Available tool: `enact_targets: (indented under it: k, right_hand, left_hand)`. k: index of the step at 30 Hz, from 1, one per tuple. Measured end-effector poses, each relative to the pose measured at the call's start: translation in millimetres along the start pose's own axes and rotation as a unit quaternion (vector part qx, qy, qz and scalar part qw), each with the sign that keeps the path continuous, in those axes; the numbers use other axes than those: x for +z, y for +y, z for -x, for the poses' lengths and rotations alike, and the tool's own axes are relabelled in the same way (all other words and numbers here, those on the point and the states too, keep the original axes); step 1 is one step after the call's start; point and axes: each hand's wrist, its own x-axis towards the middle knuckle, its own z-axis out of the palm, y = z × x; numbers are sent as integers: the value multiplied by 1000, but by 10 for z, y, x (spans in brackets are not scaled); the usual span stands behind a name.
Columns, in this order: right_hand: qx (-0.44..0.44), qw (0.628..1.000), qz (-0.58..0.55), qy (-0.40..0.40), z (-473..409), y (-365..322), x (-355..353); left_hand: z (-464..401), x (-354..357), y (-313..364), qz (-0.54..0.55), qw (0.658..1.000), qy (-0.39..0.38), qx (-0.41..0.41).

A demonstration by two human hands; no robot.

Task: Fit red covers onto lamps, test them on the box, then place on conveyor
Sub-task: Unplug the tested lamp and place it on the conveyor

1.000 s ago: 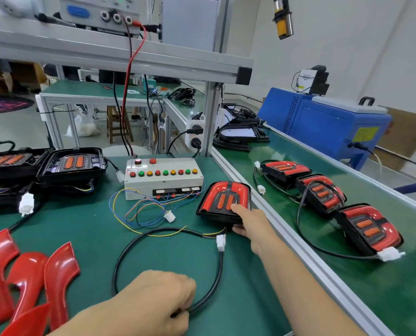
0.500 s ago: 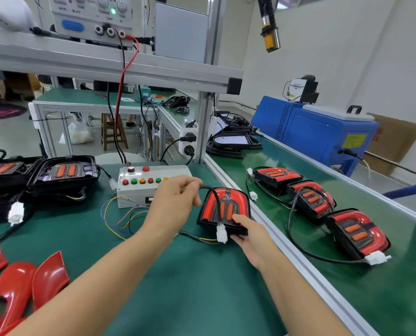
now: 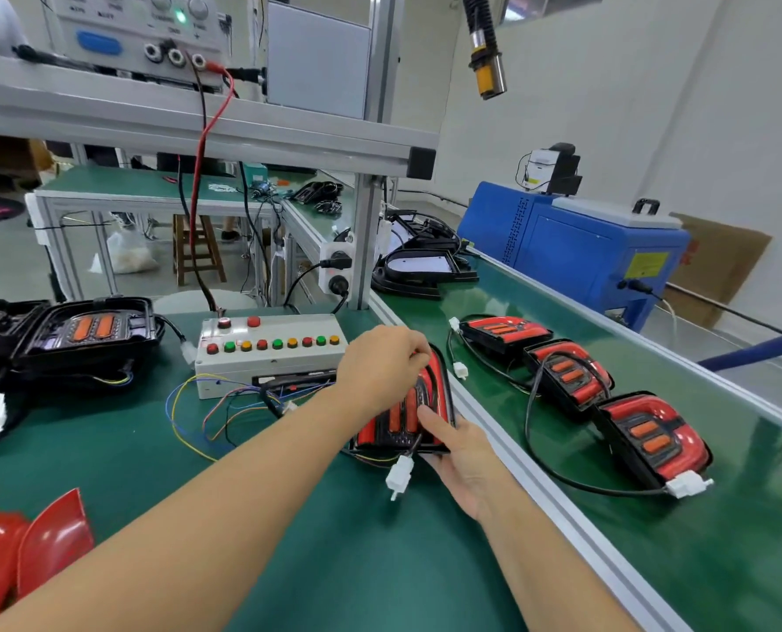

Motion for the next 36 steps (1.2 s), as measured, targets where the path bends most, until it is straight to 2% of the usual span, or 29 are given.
enact_targets:
  k: [4,7,10,14,17,20,23,26,28,29,31,33,34,36]
  right_hand:
    - [-2,999,14,38,2,15,-8]
    - [-4,998,2,58,5,0,-32]
    - [-4,997,-31,71,24,-48,-84]
    - [-9,993,-98,68,55,-106,-116]
    - [-8,985,-160,59,67,-148,-100]
    - [-43,974,-216,45,77,-267,-107]
    - [-75,969,-228,57,106,-427,-149]
    - [-88,966,-227,90,135,-546,-208]
    - [-86,962,-238,100,157,-591,-246]
    - [-85,961,-243,98,164,-600,-264]
    - [-80,963,-239,91,187,-588,-265]
    - [-73,967,-232,78,187,-538,-243]
    - [-69,968,-229,71,193,-514,-216]
    - [-61,973,-213,68,212,-468,-158]
  left_hand:
    - [25,-74,-50,-14,999,-45,21]
    - [122,-248,-281,-19,998,-56,-10]
    - [245,-378,-609,105,990,-27,-93]
    - [390,-305,-802,313,928,-21,-199]
    - [470,-129,-817,377,898,-61,-221]
    - [546,17,-873,353,906,-87,-219]
    - [664,65,-944,298,931,-86,-192]
    - [811,51,-1048,158,965,-171,-123]
    - [876,41,-1096,33,976,-195,-87]
    - [891,44,-1098,-4,978,-191,-86]
    - [894,65,-1035,-9,985,-150,-81]
    - [855,99,-882,115,983,-100,-100]
    - [821,114,-769,223,962,-84,-129]
    - [747,156,-536,421,881,-74,-205]
